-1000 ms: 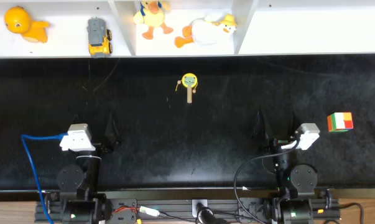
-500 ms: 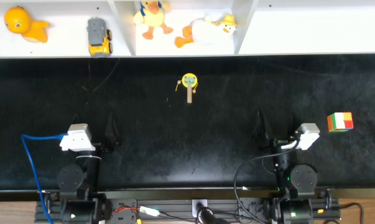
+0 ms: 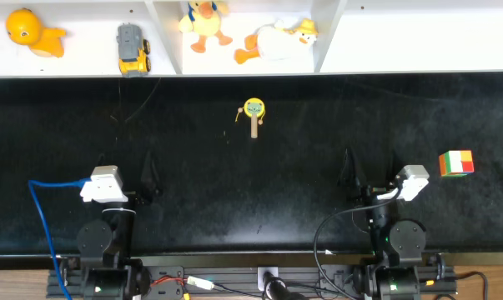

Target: Store Toys

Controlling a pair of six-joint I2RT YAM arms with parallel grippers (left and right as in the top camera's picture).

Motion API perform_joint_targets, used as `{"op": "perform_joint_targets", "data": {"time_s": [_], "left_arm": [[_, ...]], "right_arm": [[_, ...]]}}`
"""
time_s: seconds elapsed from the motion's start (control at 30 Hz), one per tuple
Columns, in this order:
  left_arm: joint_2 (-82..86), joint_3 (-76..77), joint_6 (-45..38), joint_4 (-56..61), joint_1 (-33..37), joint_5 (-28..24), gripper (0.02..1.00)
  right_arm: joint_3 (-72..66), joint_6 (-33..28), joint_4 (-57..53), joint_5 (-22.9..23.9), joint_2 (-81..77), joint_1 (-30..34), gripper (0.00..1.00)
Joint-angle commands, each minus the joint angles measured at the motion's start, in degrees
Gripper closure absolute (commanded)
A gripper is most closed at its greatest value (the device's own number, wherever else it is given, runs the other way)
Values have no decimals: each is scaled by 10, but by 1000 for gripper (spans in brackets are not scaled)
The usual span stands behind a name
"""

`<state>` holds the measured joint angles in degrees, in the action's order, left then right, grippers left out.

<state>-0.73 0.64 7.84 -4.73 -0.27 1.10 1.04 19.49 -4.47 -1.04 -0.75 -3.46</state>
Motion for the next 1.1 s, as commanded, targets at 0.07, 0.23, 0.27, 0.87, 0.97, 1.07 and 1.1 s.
{"op": "perform_joint_targets", "data": {"time_s": [0.07, 0.23, 0.27, 0.87, 0.97, 1.07, 1.1], "left_arm": [[6, -2, 10, -1, 2, -2, 20], [6, -2, 10, -1, 2, -1, 20], [6, -2, 10, -1, 2, -2, 20], [6, -2, 10, -1, 2, -1, 20], [6, -2, 10, -1, 2, -1, 20], [6, -2, 10, -1, 2, -2, 20], [6, -2, 10, -1, 2, -2, 20]], "right_arm": [[-8, 2, 7, 2, 0, -3, 5], [3, -10, 6, -82, -4, -3, 3], [12, 0, -7, -91, -10, -3, 3], [542, -204, -337, -185, -487, -10, 5], [643, -239, -411, -184, -570, -30, 3], [727, -245, -475, -163, -646, -66, 3], [751, -248, -495, -148, -669, -85, 3]]}}
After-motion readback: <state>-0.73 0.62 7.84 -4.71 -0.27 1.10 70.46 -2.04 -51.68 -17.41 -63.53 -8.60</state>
